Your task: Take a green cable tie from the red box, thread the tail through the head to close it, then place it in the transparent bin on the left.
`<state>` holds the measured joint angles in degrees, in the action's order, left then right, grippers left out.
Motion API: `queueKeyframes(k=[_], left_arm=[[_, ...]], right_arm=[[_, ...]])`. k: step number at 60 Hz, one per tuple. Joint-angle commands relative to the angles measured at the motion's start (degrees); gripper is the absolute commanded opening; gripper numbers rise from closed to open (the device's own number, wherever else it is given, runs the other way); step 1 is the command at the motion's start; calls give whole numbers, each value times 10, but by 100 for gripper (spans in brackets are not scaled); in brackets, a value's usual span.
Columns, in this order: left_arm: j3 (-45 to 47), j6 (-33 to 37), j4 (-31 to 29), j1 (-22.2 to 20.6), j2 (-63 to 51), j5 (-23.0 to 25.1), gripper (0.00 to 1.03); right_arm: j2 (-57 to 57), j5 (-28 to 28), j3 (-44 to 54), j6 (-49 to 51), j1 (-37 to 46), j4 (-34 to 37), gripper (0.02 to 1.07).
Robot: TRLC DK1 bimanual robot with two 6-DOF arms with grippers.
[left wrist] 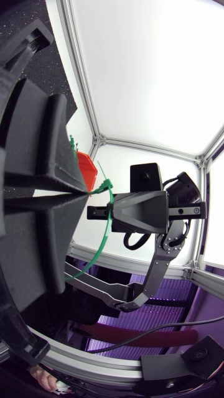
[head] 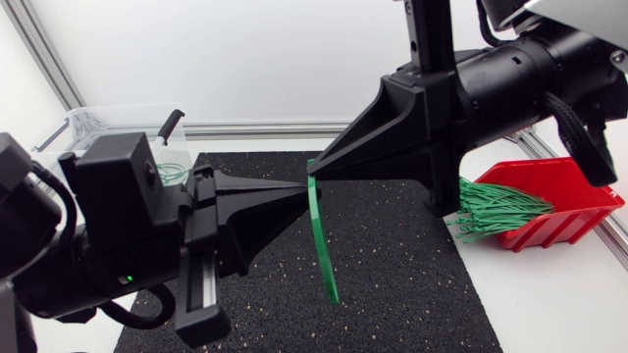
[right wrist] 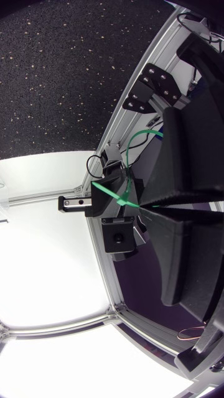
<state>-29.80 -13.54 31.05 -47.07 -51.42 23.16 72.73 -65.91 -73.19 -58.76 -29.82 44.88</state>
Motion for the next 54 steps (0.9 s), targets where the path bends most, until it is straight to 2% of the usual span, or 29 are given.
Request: queueKeyframes(k=[1,30,41,46,50,54], left_arm=[[9,-11,8,-6,5,0,4],[6,-14,7,-14,22,-16,4],[5,-16,8,-2,7,-16,4],[6,-17,8,7,4,-15,4],[5,-17,8,9,1,-15,4],[6,-17,7,12,0,-15,4]], right_arm=[[19,10,-11,-14,11,5,7],[46,11,-9,-12,31,2,8],[11,17,-4,-10,24,2,25],[-2,19,0,-10,23,3,26],[-12,23,0,-9,23,6,36],[-22,25,2,-8,25,6,41]])
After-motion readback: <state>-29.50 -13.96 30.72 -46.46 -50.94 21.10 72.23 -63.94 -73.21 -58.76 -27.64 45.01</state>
